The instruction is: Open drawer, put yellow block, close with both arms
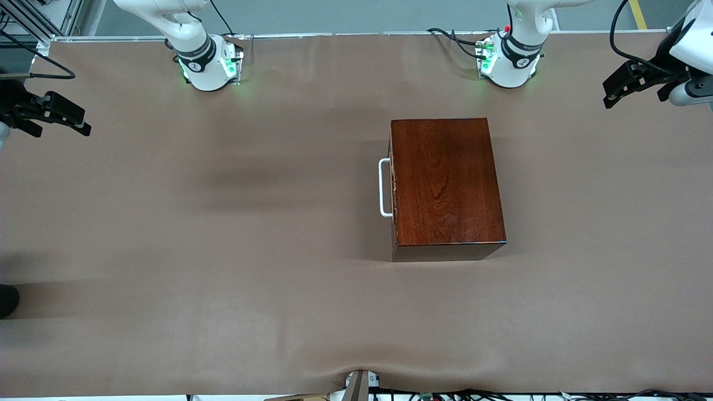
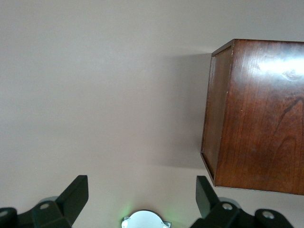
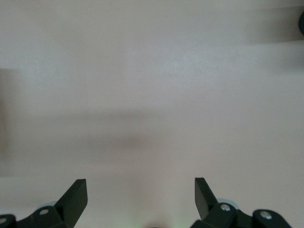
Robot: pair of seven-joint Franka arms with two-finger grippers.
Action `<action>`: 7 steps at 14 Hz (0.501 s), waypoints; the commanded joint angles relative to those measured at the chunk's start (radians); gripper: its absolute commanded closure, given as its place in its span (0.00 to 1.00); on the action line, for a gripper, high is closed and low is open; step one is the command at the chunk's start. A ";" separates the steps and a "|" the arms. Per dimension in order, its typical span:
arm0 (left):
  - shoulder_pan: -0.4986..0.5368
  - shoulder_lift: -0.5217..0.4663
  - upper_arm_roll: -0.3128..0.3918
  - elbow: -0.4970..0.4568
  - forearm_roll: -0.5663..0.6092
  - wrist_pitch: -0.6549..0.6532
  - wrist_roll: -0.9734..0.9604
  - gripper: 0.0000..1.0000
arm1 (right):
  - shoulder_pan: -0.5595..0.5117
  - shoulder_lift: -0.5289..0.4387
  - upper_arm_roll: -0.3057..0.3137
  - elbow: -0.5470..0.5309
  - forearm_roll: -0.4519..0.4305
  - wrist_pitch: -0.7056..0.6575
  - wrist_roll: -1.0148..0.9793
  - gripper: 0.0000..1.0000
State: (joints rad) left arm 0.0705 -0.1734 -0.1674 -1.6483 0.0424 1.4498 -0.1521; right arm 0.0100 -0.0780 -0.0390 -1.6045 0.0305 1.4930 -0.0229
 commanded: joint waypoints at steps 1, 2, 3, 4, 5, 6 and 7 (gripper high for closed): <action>0.005 0.011 0.003 0.015 0.005 0.006 0.036 0.00 | -0.018 -0.003 0.011 0.009 -0.003 -0.013 -0.003 0.00; 0.005 0.023 0.014 0.022 0.001 0.006 0.036 0.00 | -0.018 -0.003 0.011 0.009 -0.003 -0.013 -0.003 0.00; 0.003 0.035 0.017 0.034 0.001 0.006 0.036 0.00 | -0.018 -0.003 0.011 0.009 -0.003 -0.013 -0.003 0.00; 0.000 0.041 0.022 0.042 0.001 0.006 0.036 0.00 | -0.018 -0.003 0.010 0.009 -0.003 -0.013 -0.003 0.00; -0.011 0.045 0.023 0.045 0.001 0.006 0.036 0.00 | -0.018 -0.003 0.010 0.009 -0.003 -0.013 -0.003 0.00; -0.017 0.046 0.023 0.047 0.001 0.006 0.034 0.00 | -0.018 -0.003 0.011 0.009 -0.003 -0.013 -0.003 0.00; -0.018 0.048 0.023 0.047 0.001 0.006 0.034 0.00 | -0.018 -0.003 0.010 0.009 -0.003 -0.013 -0.003 0.00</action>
State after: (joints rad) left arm 0.0655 -0.1388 -0.1492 -1.6290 0.0423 1.4608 -0.1360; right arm 0.0100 -0.0780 -0.0390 -1.6045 0.0305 1.4930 -0.0229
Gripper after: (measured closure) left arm 0.000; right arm 0.000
